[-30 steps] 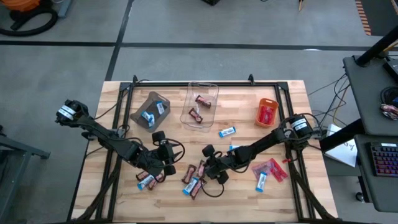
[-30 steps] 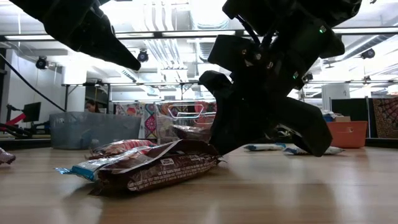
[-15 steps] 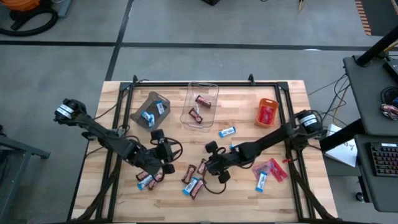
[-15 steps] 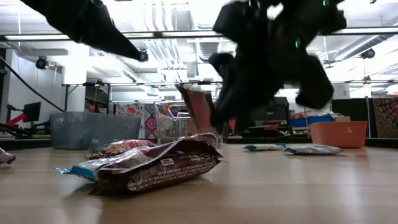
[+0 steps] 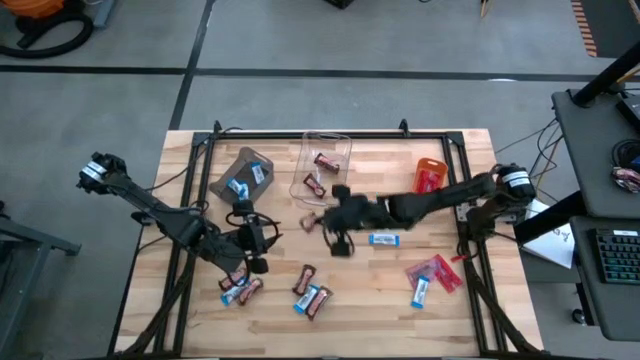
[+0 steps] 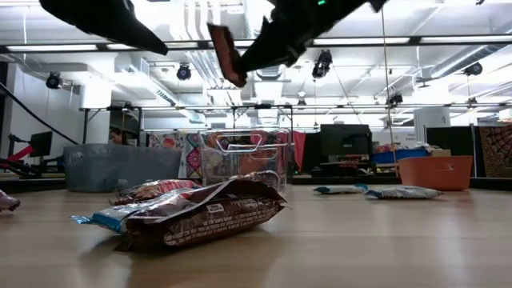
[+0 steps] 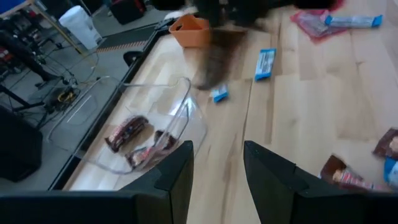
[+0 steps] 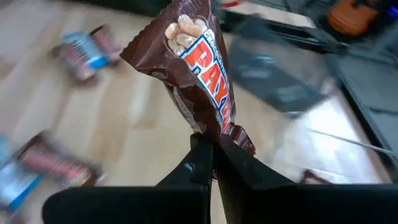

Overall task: Sort candy
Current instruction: Put the brown chocolate into the transparent bin, then put the red candy into the orange bin

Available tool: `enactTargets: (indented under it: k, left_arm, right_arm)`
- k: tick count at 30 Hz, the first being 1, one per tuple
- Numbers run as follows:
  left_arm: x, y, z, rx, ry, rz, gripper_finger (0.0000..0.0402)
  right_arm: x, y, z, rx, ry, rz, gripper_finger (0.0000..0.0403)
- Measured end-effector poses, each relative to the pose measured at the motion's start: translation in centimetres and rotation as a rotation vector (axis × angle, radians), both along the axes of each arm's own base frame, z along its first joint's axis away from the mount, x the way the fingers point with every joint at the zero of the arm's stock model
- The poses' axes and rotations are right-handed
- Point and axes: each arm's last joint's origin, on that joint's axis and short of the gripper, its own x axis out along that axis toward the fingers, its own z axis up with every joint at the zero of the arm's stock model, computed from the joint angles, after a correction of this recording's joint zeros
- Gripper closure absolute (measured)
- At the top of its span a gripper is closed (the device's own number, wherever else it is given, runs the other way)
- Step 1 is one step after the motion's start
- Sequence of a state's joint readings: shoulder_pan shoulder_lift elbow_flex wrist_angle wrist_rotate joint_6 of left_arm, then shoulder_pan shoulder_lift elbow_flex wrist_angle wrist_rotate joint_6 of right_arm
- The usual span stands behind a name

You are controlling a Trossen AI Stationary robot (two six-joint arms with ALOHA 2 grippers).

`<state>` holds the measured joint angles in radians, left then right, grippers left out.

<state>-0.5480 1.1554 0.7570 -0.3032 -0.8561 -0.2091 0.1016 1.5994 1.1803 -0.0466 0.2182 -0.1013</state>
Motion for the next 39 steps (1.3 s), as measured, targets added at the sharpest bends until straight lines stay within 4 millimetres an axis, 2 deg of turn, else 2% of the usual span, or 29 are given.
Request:
enactTargets:
  k: [4, 9, 21, 25, 31, 39]
  left_arm:
    - [-1.0, 0.6, 0.2, -0.009, 0.030, 0.020, 0.0277]
    - [-2.0, 1.2, 0.4, -0.045, 0.041, 0.057, 0.0277]
    - [-2.1, 1.2, 0.1, -0.055, 0.060, 0.077, 0.0277]
    - [-2.1, 1.2, 0.0, -0.055, 0.063, 0.078, 0.0277]
    - [-2.1, 1.3, 0.0, -0.061, 0.063, 0.083, 0.0277]
    - [-2.1, 1.3, 0.0, -0.077, 0.054, 0.092, 0.0277]
  right_arm:
    - [0.9, -3.5, 0.8, 0.047, 0.029, -0.115, 0.0394]
    - [1.7, -7.2, 0.4, 0.101, 0.106, -0.241, 0.0394]
    - [1.6, -14.1, -2.5, 0.179, 0.216, -0.465, 0.0394]
    - [1.4, -15.3, -3.7, 0.185, 0.268, -0.500, 0.0394]
    - [1.5, -15.8, -5.1, 0.189, 0.307, -0.515, 0.0383]
    - [1.6, -15.8, -5.3, 0.190, 0.311, -0.515, 0.0314]
